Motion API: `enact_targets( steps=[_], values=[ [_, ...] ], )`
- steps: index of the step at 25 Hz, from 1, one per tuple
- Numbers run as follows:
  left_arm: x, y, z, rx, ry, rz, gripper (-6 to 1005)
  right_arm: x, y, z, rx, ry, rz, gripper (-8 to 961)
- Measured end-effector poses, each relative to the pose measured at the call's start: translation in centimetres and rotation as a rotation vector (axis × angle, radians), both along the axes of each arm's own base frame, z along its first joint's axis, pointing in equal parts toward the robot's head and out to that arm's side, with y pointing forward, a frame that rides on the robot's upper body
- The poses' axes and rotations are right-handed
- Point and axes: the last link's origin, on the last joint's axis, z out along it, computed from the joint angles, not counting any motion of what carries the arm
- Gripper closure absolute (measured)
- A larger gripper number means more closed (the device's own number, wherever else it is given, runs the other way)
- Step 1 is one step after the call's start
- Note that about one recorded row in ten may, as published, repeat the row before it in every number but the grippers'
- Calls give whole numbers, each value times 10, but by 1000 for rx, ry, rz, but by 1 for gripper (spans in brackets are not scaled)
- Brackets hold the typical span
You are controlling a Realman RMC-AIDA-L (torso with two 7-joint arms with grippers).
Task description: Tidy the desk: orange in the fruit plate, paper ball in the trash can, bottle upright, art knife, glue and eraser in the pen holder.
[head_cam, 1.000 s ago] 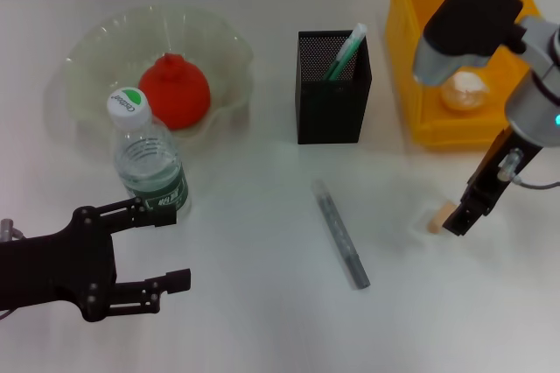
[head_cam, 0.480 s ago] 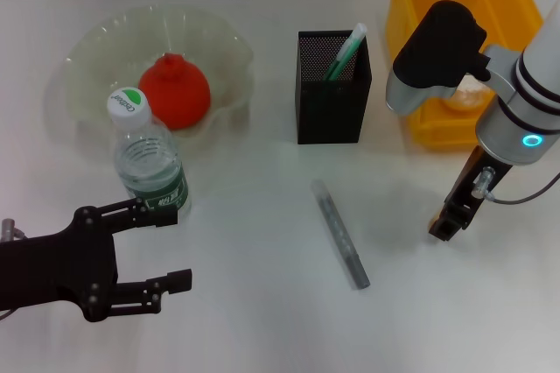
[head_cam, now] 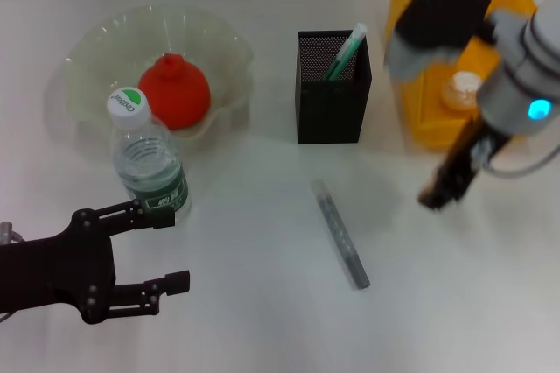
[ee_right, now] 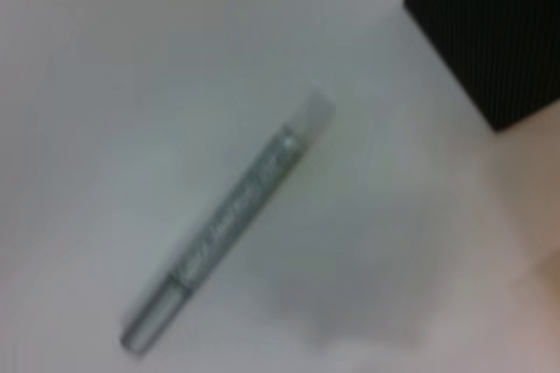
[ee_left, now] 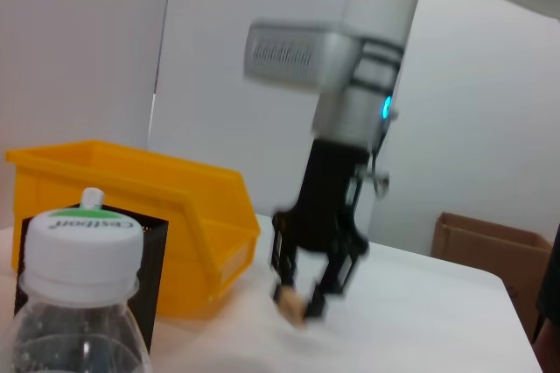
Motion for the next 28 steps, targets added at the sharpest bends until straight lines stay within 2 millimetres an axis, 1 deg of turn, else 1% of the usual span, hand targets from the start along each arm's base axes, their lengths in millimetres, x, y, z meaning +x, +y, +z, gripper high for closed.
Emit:
enact_targets(
  steps=[3,4,5,7,9,12,14,21,24,26,28],
  values=[
    [0,-1,0,-1,0,1,188,-29,5,25,73,114,42,509],
    [0,-1,0,-2,0,2,188,-47,10,44,149,218,68,504],
    [0,-1,0,-2,0,2,188,-47,10,44,149,218,68,499],
    [-1,-1,0,-3,0,2,188,-58,20,59,238,302,88,489],
    [-1,-2,0,-3,-1,3,188,-62,30,64,300,363,98,479],
    [-1,-2,0,-1,-3,5,188,-64,39,59,326,417,106,464],
    [-1,-3,0,-1,-5,5,188,-64,44,51,316,439,113,454],
    [-1,-3,0,-1,-9,4,188,-65,48,44,299,440,111,418],
    [0,-3,0,-1,-9,4,188,-65,45,43,277,437,104,379],
    [0,-3,0,-2,-10,4,188,-68,37,42,225,436,92,353],
    [0,-3,0,-3,-10,4,188,-71,28,40,154,420,71,363]
  ],
)
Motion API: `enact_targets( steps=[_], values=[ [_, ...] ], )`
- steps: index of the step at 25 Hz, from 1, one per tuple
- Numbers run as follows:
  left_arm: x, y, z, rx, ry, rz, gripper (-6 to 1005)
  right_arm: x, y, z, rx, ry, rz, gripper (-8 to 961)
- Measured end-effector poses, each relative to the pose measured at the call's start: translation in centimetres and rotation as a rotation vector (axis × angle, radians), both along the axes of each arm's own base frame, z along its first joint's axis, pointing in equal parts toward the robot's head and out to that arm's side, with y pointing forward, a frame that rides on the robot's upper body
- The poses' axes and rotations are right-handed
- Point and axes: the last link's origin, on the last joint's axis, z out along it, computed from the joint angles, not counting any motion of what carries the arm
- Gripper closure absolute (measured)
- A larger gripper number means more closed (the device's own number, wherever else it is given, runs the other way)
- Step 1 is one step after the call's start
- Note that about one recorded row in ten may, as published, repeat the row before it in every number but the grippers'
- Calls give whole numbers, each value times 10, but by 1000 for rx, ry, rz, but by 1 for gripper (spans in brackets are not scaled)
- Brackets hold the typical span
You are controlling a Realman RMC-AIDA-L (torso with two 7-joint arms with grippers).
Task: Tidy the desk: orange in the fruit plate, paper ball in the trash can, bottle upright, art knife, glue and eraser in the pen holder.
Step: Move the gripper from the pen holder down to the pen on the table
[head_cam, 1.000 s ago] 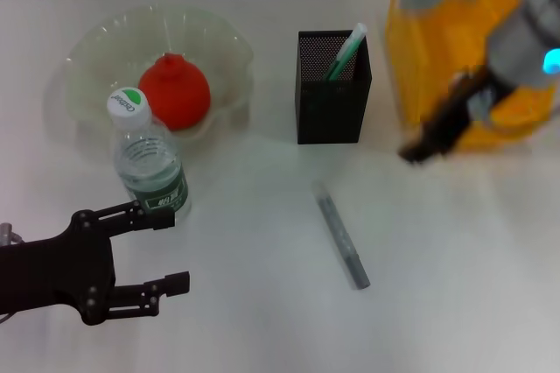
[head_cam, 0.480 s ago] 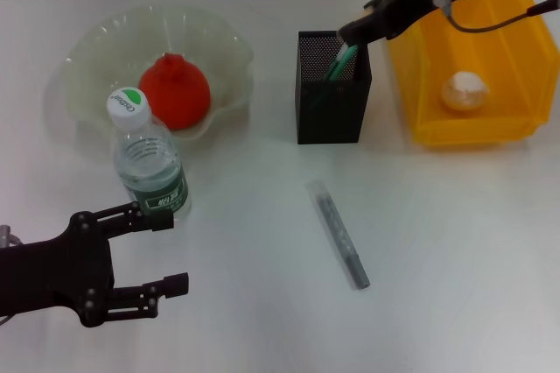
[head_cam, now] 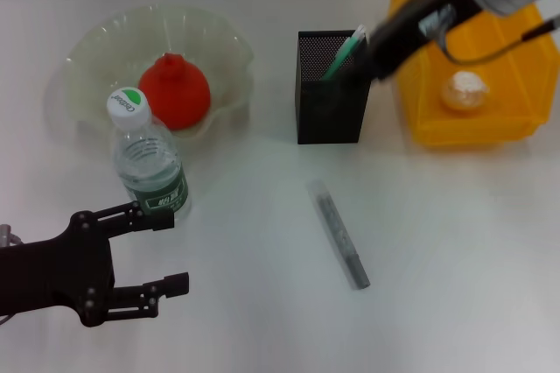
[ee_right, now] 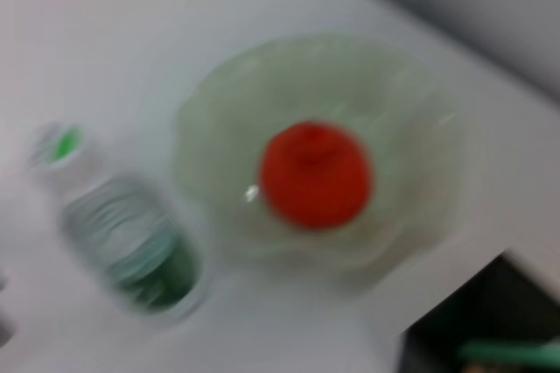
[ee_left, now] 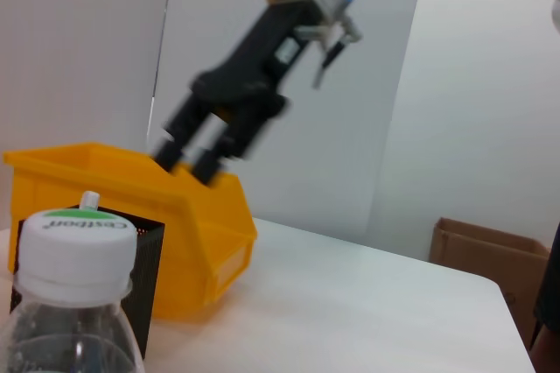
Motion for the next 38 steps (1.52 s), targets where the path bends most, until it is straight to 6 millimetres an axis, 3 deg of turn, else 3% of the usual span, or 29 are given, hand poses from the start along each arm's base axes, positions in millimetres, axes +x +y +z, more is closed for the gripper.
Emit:
enact_targets(
  steps=[3,6,15,26,38],
  values=[
    [0,0,0,0,0,-1,188,1,-11,-7,-82,-58,-27,377],
    [0,1,0,0,1,-2,188,11,-19,-31,-156,-132,-53,392],
    [-1,1,0,2,4,3,188,31,-25,-71,-174,-201,-82,435],
    [-2,0,0,7,7,8,188,43,-29,-104,-148,-258,-66,498],
    [-3,-1,-1,6,8,9,188,50,-31,-120,-149,-259,-52,551]
  ],
)
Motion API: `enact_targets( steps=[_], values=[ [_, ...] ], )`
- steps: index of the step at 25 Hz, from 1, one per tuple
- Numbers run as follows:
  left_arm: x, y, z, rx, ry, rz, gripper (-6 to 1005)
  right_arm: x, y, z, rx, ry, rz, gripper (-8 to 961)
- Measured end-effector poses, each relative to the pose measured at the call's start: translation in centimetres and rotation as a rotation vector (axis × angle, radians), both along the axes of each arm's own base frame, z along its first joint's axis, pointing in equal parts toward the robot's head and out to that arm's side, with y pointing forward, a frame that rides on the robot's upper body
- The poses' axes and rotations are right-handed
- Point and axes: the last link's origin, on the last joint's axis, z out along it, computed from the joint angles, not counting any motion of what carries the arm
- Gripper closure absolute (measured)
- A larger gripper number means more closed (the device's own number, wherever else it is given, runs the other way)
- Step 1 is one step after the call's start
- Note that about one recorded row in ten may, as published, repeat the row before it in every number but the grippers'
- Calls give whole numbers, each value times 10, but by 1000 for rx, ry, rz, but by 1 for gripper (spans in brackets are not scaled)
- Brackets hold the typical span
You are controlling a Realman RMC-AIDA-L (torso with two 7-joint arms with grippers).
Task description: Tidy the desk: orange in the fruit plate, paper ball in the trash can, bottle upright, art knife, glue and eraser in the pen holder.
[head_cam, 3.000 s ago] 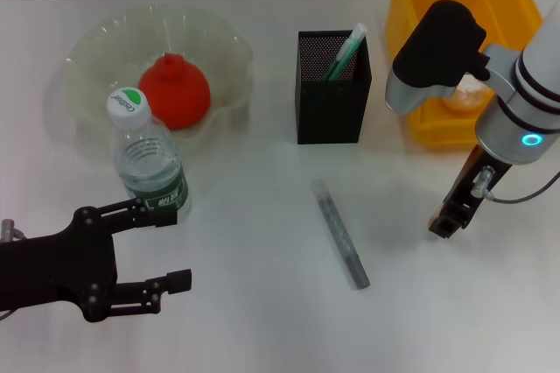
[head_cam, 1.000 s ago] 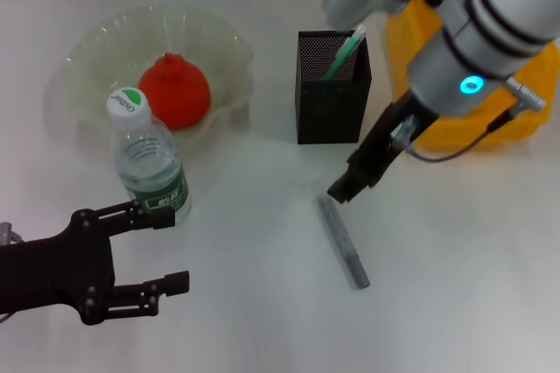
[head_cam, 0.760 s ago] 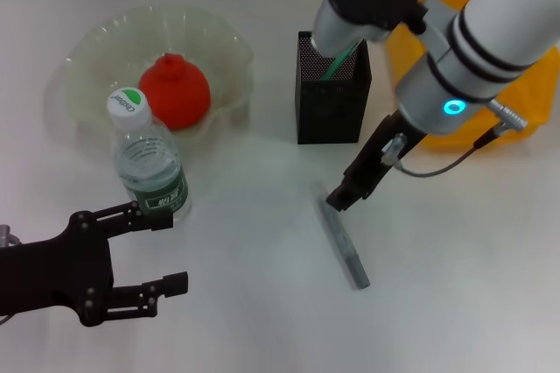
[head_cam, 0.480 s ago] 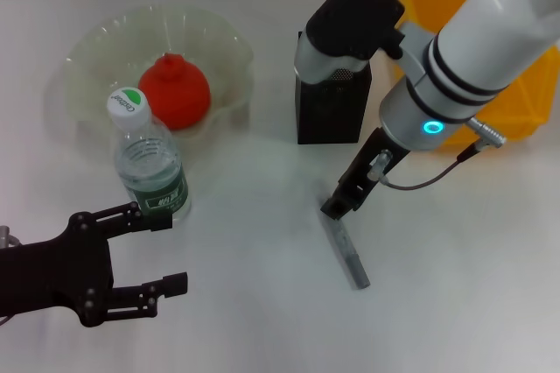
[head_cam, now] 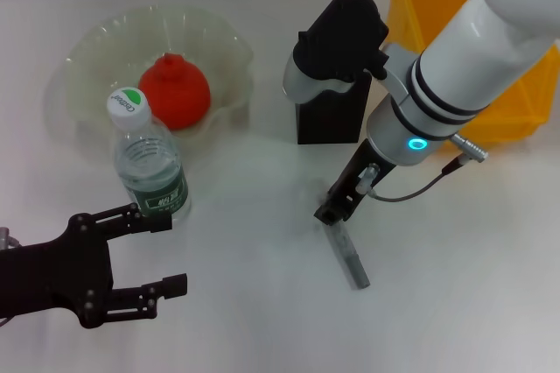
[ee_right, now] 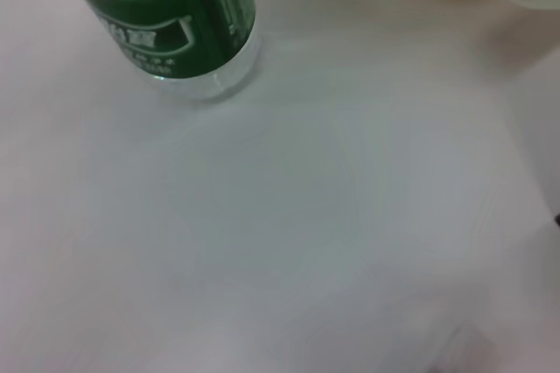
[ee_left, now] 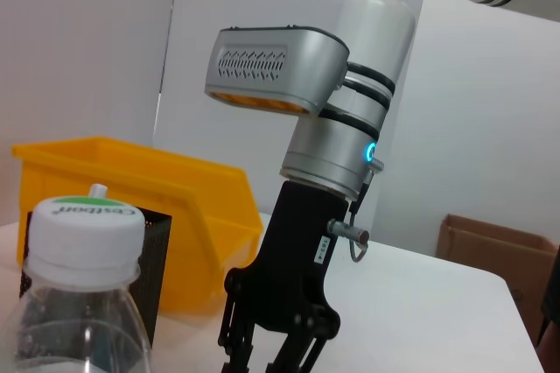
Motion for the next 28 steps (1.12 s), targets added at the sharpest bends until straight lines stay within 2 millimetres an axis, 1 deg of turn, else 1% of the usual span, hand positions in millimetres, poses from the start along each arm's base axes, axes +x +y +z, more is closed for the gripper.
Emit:
enact_targets(
  steps=[6,12,14,20,22,24,27,28],
  values=[
    [-1,-1,-1,-2,-4,3,188,2,-2,-4,-11,0,4,578],
    [-1,-2,-1,-3,-5,4,188,3,-4,-6,-21,-11,17,573],
    [-1,-2,-1,-2,-6,4,188,2,-5,-7,-26,-14,24,687],
    [-1,-2,-1,-1,-5,5,188,1,-6,-8,-34,-20,33,826],
    [-1,-1,-1,0,-4,5,188,-1,-7,-7,-35,-16,39,827],
    [-1,-2,-1,0,-3,6,188,-6,-8,-4,-34,0,48,829],
    [-2,-2,0,0,-2,9,188,-15,-12,5,-26,39,63,830],
    [-2,-3,0,0,-2,9,188,-22,-11,19,-1,88,67,831]
  ],
)
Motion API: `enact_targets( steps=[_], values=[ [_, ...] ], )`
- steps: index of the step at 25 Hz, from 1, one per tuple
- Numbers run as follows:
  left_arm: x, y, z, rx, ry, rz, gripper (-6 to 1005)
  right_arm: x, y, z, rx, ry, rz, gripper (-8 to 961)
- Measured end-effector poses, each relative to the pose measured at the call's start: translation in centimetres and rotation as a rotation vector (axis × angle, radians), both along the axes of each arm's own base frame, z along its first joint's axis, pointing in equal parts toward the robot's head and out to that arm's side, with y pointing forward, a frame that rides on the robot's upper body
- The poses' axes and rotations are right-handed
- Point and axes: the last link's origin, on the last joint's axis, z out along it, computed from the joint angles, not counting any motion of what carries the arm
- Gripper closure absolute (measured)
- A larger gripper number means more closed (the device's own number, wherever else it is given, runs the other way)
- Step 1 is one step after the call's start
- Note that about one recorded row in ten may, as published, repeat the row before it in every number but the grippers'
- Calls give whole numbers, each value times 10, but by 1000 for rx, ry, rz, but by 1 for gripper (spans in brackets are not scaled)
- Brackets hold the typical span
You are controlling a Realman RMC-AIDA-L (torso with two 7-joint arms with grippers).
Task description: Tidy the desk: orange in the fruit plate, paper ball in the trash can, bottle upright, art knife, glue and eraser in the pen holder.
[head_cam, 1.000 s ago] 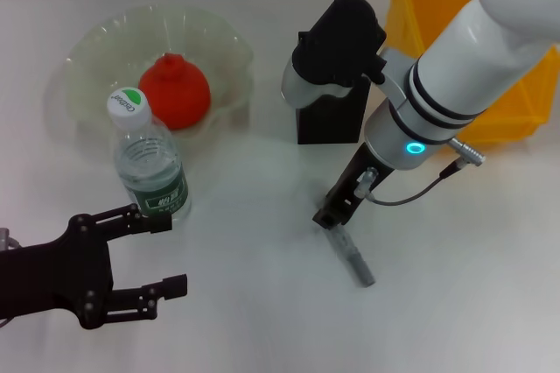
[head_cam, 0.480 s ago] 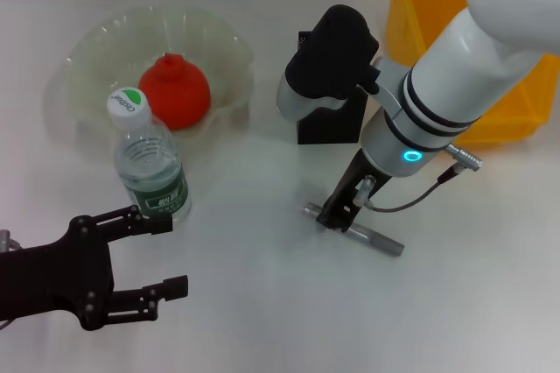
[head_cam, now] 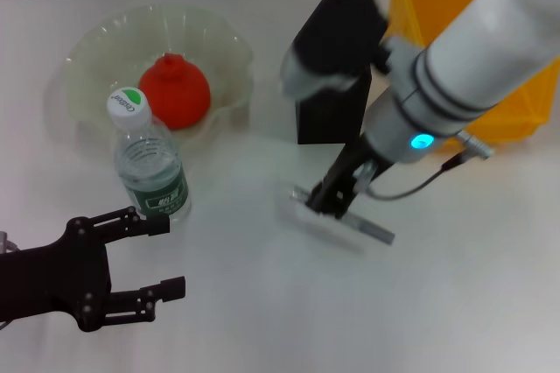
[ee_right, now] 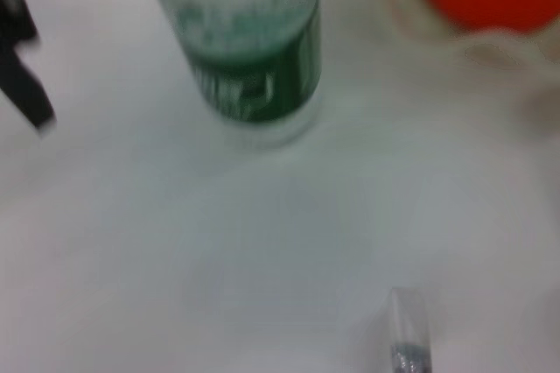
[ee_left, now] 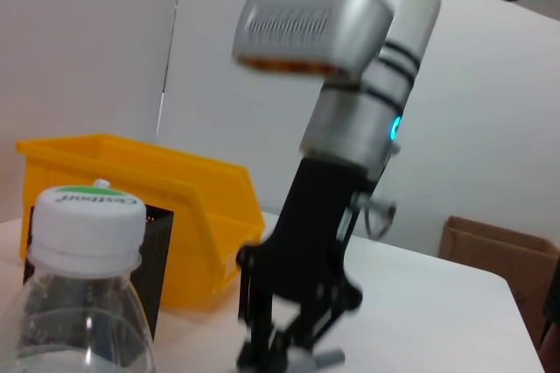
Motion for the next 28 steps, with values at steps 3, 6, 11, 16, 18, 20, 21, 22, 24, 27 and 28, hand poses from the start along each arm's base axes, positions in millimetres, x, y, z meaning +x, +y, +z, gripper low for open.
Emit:
enact_targets(
  steps=[3,6,11,16,18,20,21,22,24,27,28],
  values=[
    [-1,-1,0,0,1,2,188,-6,2,19,44,66,3,833],
    [-1,-1,1,0,1,3,188,-13,9,60,165,215,25,834],
    [-1,-1,1,2,1,4,188,-6,28,125,375,623,82,835],
    [0,-1,0,2,-5,1,188,31,48,117,477,904,71,836],
    [1,0,0,2,-7,-1,188,46,55,100,494,954,48,832],
    [2,1,0,3,-9,-2,188,57,62,81,499,974,-2,828],
    [2,1,0,3,-9,-2,188,60,65,73,497,971,-30,825],
    [2,1,0,3,-9,-2,188,63,67,67,496,965,-51,823],
    [3,2,0,4,-14,-2,188,65,70,58,483,949,-84,819],
    [3,2,2,13,-22,-1,188,66,69,52,466,942,-96,813],
    [3,2,3,16,-28,-2,188,65,68,54,462,946,-85,811]
  ],
)
